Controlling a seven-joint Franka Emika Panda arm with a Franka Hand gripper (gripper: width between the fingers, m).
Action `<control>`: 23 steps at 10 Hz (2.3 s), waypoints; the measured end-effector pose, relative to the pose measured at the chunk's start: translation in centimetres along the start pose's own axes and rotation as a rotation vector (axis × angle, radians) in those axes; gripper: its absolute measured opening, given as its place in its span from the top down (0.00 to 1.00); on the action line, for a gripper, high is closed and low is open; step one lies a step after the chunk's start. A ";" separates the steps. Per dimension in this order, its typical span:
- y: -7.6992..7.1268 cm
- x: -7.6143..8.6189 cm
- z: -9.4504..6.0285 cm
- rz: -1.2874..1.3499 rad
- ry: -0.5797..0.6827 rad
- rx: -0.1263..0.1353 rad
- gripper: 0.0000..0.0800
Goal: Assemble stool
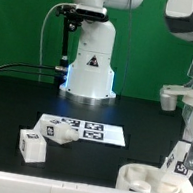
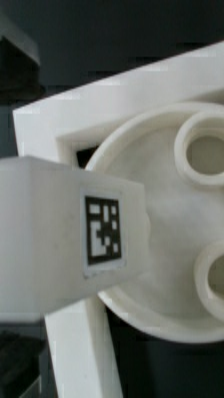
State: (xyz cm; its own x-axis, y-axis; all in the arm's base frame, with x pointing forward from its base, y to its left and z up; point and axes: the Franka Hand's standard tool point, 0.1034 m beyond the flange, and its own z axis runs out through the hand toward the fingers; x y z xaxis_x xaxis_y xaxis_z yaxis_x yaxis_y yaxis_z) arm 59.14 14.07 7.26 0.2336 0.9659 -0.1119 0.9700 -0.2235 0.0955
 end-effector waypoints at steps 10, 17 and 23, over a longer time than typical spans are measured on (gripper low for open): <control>0.9 -0.7 -0.3 0.907 0.026 0.061 0.58; 0.5 -1.8 0.0 1.687 -0.025 0.130 0.58; 0.8 -2.6 0.7 2.178 0.012 0.200 0.58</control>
Offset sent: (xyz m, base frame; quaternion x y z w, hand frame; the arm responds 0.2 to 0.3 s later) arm 0.0000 0.0000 0.0000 0.0000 0.0000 0.1938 0.9810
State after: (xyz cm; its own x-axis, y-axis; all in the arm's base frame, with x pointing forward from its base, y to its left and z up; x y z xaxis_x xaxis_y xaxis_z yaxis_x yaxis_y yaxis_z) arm 59.35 11.29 6.97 0.6663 -0.7457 0.0032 -0.7448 -0.6656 -0.0466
